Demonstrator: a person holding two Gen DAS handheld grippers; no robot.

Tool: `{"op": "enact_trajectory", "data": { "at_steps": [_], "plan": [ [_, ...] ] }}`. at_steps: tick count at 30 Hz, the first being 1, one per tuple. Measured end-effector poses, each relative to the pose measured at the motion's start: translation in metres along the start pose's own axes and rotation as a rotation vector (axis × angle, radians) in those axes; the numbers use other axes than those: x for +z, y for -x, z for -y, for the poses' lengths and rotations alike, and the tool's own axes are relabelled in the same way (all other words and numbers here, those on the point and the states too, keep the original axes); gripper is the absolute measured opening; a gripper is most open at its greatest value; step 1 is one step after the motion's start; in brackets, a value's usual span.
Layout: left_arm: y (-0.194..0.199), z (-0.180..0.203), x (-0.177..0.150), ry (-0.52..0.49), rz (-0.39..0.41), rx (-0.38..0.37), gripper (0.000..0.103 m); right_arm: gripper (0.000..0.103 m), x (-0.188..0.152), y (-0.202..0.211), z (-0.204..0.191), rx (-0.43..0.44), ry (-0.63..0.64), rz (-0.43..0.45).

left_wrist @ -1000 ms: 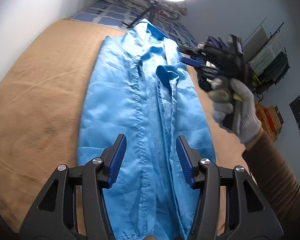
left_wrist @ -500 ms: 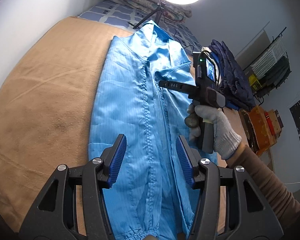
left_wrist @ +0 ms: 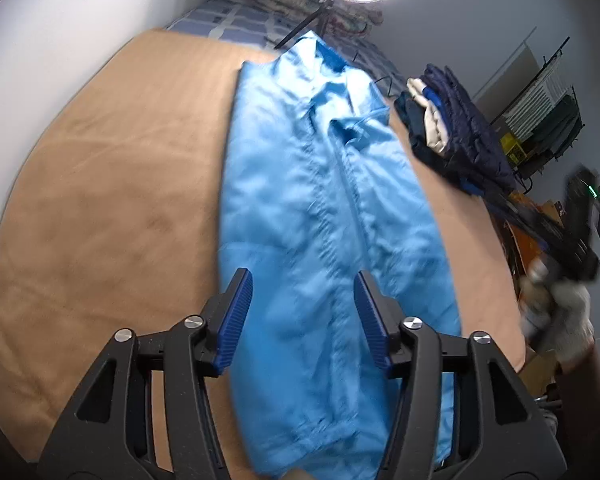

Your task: Fold large clothes

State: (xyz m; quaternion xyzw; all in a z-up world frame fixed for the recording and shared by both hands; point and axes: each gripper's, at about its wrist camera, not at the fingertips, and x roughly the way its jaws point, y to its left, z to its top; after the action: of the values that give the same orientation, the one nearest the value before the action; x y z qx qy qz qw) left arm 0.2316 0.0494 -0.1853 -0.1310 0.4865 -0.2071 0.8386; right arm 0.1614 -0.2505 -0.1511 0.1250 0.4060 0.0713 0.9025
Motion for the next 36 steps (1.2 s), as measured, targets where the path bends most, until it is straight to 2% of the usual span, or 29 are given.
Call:
{"op": "enact_trajectory", "data": {
  "at_steps": [3, 6, 9, 11, 13, 16, 17, 18, 19, 20, 21, 26, 28, 29, 30, 32, 34, 35, 36],
  "plan": [
    [-0.001, -0.02, -0.015, 0.046, -0.038, -0.009, 0.057, 0.052, -0.039, 0.027, 0.006, -0.006, -0.022, -0.058],
    [-0.008, -0.044, -0.033, 0.147, -0.09, -0.063, 0.057, 0.052, -0.082, 0.039, 0.012, -0.001, -0.064, -0.133],
    [-0.022, -0.053, -0.055, 0.184, -0.163, -0.1, 0.057, 0.052, -0.124, 0.035, 0.021, 0.043, -0.138, -0.229],
    [-0.031, -0.055, -0.072, 0.198, -0.211, -0.131, 0.057, 0.052, -0.146, 0.027, 0.023, 0.103, -0.195, -0.289],
    [-0.036, -0.058, -0.087, 0.229, -0.238, -0.155, 0.057, 0.052, -0.161, 0.02, 0.021, 0.156, -0.227, -0.312],
    [-0.036, -0.057, -0.101, 0.259, -0.222, -0.194, 0.057, 0.048, -0.172, 0.009, 0.016, 0.184, -0.22, -0.34],
    [-0.036, -0.055, -0.103, 0.269, -0.222, -0.212, 0.057, 0.042, -0.176, 0.004, 0.015, 0.195, -0.22, -0.357],
    [-0.036, -0.053, -0.105, 0.274, -0.225, -0.226, 0.057, 0.023, -0.178, 0.002, 0.015, 0.202, -0.219, -0.363],
    [-0.036, -0.051, -0.107, 0.277, -0.224, -0.229, 0.053, 0.012, -0.179, 0.001, 0.015, 0.219, -0.216, -0.367],
    [-0.037, -0.047, -0.109, 0.27, -0.228, -0.225, 0.034, 0.004, -0.178, 0.002, 0.018, 0.217, -0.217, -0.373],
    [-0.038, -0.044, -0.11, 0.259, -0.236, -0.215, 0.015, 0.001, -0.178, 0.004, 0.023, 0.212, -0.232, -0.372],
    [-0.037, -0.037, -0.119, 0.231, -0.245, -0.205, 0.014, 0.002, -0.18, 0.014, 0.044, 0.218, -0.3, -0.35],
    [-0.04, -0.04, -0.12, 0.262, -0.247, -0.227, 0.016, 0.01, -0.18, 0.014, 0.041, 0.252, -0.303, -0.343],
    [-0.043, -0.043, -0.12, 0.288, -0.251, -0.251, 0.021, 0.025, -0.182, 0.012, 0.04, 0.288, -0.312, -0.349],
    [-0.046, -0.044, -0.119, 0.31, -0.253, -0.272, 0.026, 0.034, -0.183, 0.013, 0.042, 0.312, -0.32, -0.352],
    [-0.051, -0.047, -0.121, 0.345, -0.257, -0.308, 0.028, 0.031, -0.188, 0.008, 0.042, 0.339, -0.332, -0.366],
    [-0.05, -0.043, -0.121, 0.306, -0.252, -0.298, 0.026, 0.02, -0.189, 0.005, 0.039, 0.354, -0.339, -0.364],
    [-0.049, -0.036, -0.119, 0.256, -0.255, -0.263, 0.01, 0.012, -0.188, 0.004, 0.036, 0.359, -0.336, -0.371],
    [-0.047, -0.033, -0.119, 0.232, -0.255, -0.244, 0.008, 0.009, -0.188, 0.006, 0.035, 0.356, -0.328, -0.369]
  ]
}}
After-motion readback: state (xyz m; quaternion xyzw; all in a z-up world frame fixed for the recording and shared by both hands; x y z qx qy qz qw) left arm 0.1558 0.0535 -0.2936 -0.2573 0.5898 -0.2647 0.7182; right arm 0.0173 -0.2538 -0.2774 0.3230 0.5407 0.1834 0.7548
